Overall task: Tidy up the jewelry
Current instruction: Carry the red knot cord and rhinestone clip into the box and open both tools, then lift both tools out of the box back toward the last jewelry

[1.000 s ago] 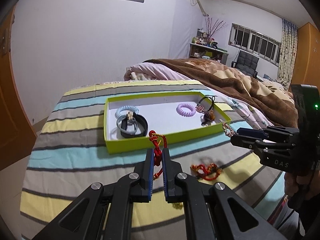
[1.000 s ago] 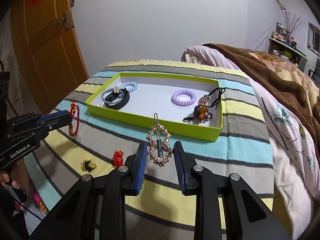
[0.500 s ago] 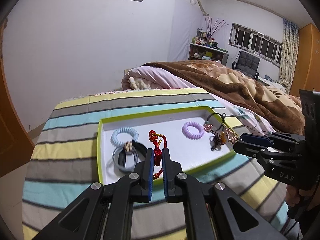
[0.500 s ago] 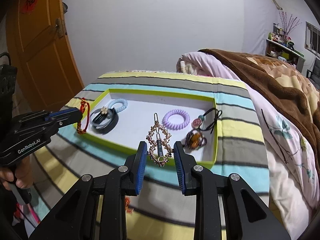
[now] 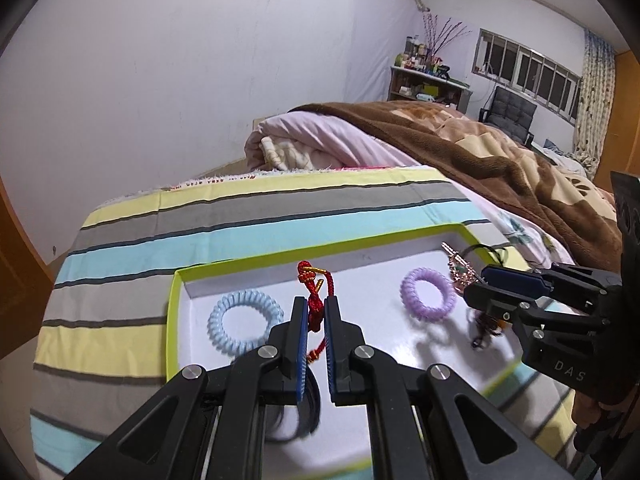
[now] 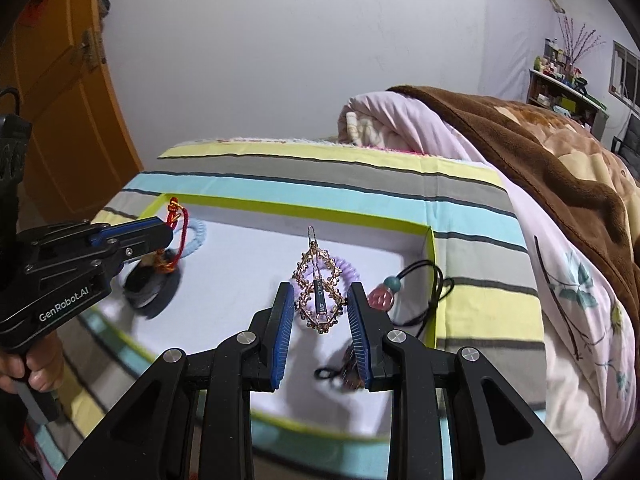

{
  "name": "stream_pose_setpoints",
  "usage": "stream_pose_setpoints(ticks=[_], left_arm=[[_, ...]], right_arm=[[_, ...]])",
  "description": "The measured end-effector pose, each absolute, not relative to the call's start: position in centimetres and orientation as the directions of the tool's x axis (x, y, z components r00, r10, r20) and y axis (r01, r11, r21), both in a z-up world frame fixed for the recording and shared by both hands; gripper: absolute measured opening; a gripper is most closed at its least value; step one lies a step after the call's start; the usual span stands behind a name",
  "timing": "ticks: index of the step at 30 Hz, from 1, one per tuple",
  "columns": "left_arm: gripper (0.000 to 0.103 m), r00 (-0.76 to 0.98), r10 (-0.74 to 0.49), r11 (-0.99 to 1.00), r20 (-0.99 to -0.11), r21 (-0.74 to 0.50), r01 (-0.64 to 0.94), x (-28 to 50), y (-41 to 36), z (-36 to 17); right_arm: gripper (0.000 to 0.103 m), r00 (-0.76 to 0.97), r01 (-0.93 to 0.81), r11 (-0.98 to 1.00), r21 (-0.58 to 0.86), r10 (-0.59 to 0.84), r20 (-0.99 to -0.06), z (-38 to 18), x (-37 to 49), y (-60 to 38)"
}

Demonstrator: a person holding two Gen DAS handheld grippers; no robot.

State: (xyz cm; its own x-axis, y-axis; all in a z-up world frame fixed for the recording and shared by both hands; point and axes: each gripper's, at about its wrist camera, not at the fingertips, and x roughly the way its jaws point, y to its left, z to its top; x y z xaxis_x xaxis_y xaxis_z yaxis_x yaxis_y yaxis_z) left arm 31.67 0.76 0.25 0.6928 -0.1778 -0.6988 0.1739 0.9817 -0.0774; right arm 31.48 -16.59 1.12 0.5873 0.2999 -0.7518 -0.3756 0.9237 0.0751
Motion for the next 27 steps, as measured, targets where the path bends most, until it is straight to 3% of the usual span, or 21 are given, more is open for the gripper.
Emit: stream_pose_setpoints(ticks=[12, 27], left_arm=[[0.008, 0.616, -0.186, 0.977, -0.765, -0.078, 0.199, 34.3, -0.3, -2.8], [0.008, 0.667, -0.188, 0.979, -0.721, -0.086, 0.183, 29.7, -0.2, 0.3]], right_arm=[[0.029, 0.527, -0.350, 0.934, 0.079, 0.266, -0.807, -1.2, 33.8, -16.7], [0.034, 0.581, -0.371, 0.922, 0.114, 0.326, -0.745, 2.4, 29.5, -17.9]])
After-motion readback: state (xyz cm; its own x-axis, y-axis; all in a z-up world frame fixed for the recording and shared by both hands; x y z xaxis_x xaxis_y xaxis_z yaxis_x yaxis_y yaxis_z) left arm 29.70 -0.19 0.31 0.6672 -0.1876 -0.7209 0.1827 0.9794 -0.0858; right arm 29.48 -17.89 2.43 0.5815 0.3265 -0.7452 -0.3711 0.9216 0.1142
